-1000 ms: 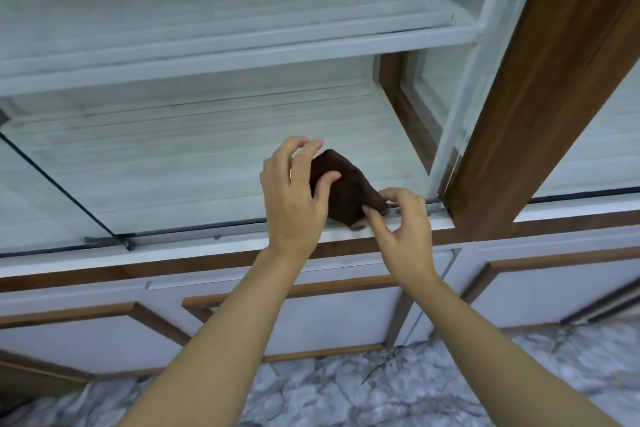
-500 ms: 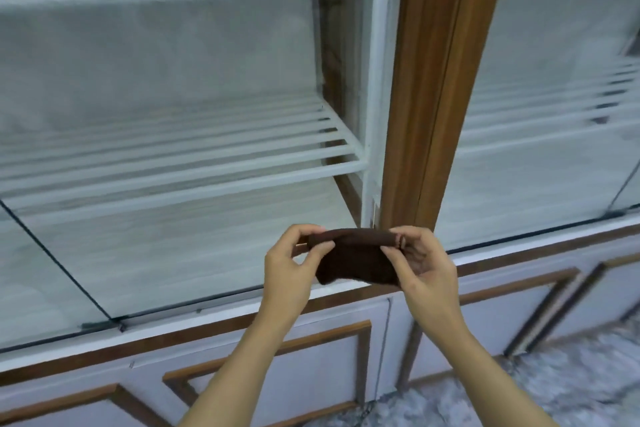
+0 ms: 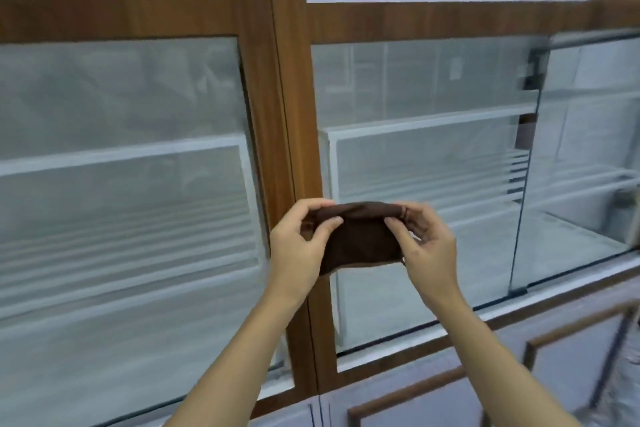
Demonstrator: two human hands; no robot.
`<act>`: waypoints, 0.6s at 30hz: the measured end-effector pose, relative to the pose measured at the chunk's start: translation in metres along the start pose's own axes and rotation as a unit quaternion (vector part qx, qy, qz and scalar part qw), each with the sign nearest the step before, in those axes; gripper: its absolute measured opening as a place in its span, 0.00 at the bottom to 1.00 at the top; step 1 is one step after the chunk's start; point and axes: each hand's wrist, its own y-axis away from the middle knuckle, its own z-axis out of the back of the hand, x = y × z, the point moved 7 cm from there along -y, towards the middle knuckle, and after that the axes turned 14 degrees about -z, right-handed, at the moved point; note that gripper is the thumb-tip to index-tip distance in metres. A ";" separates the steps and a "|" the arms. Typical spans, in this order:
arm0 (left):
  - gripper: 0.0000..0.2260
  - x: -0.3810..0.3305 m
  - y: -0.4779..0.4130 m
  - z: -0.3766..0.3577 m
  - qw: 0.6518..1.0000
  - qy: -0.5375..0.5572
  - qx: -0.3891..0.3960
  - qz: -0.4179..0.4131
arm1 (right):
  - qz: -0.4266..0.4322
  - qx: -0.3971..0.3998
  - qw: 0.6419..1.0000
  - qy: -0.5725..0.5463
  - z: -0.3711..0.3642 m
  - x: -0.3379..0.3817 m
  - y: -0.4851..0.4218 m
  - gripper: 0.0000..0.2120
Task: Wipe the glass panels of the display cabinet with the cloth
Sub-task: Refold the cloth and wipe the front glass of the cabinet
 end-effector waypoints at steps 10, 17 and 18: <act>0.16 -0.024 -0.105 -0.085 0.967 -0.131 -0.212 -0.047 | 0.067 0.061 0.991 0.100 0.047 0.047 -0.150 0.02; 0.06 -0.020 -0.164 -0.078 0.893 -0.295 -0.270 -0.207 | 0.274 -0.052 0.928 0.248 -0.002 0.094 -0.207 0.08; 0.04 -0.017 -0.166 -0.079 0.880 -0.322 -0.267 -0.226 | 0.289 -0.068 0.917 0.265 -0.005 0.096 -0.211 0.08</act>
